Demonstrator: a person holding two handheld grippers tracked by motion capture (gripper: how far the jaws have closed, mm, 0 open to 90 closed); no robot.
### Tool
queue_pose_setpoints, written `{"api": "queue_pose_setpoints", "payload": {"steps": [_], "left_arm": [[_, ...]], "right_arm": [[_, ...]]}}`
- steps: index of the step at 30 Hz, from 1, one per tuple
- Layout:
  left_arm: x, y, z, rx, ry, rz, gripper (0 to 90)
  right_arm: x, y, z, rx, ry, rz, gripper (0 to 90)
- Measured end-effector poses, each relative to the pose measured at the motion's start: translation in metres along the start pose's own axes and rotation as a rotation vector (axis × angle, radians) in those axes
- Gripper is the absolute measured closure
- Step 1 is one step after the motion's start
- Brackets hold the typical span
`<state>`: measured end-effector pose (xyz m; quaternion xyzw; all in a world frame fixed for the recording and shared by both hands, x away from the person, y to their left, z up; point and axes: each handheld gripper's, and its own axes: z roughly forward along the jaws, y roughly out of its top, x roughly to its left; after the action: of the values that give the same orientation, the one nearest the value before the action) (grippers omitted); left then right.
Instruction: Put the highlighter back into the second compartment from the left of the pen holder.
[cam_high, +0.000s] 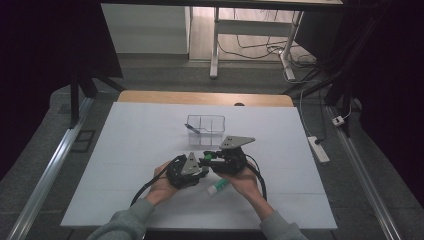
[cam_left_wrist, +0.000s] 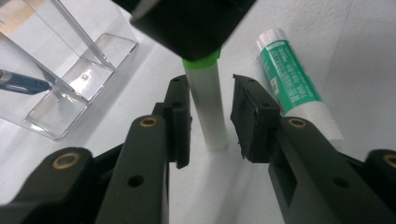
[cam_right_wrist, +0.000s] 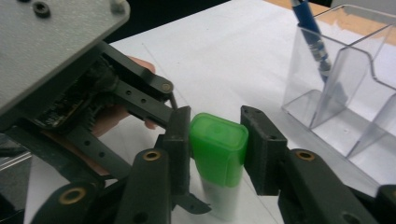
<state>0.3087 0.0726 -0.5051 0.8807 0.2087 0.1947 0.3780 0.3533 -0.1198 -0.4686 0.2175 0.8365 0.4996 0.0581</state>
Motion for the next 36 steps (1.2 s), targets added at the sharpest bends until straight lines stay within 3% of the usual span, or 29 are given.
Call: {"api": "queue_pose_setpoints", "payload": {"steps": [3, 18, 27, 36], "left_arm": [[0.001, 0.000, -0.002, -0.006, 0.005, -0.006, 63.9], [0.013, -0.013, -0.022, -0.002, -0.005, -0.083, 52.7], [0.018, -0.024, -0.035, 0.006, -0.006, -0.130, 48.7], [0.022, -0.032, -0.046, 0.013, 0.000, -0.152, 45.2]], "right_arm": [[-0.002, 0.000, -0.003, -0.032, 0.005, 0.020, 66.6], [-0.003, 0.013, -0.028, -0.142, -0.058, 0.013, 66.8], [-0.009, 0.020, -0.042, -0.181, -0.081, 0.030, 66.8], [-0.011, 0.026, -0.042, -0.192, -0.092, 0.036, 66.8]]}}
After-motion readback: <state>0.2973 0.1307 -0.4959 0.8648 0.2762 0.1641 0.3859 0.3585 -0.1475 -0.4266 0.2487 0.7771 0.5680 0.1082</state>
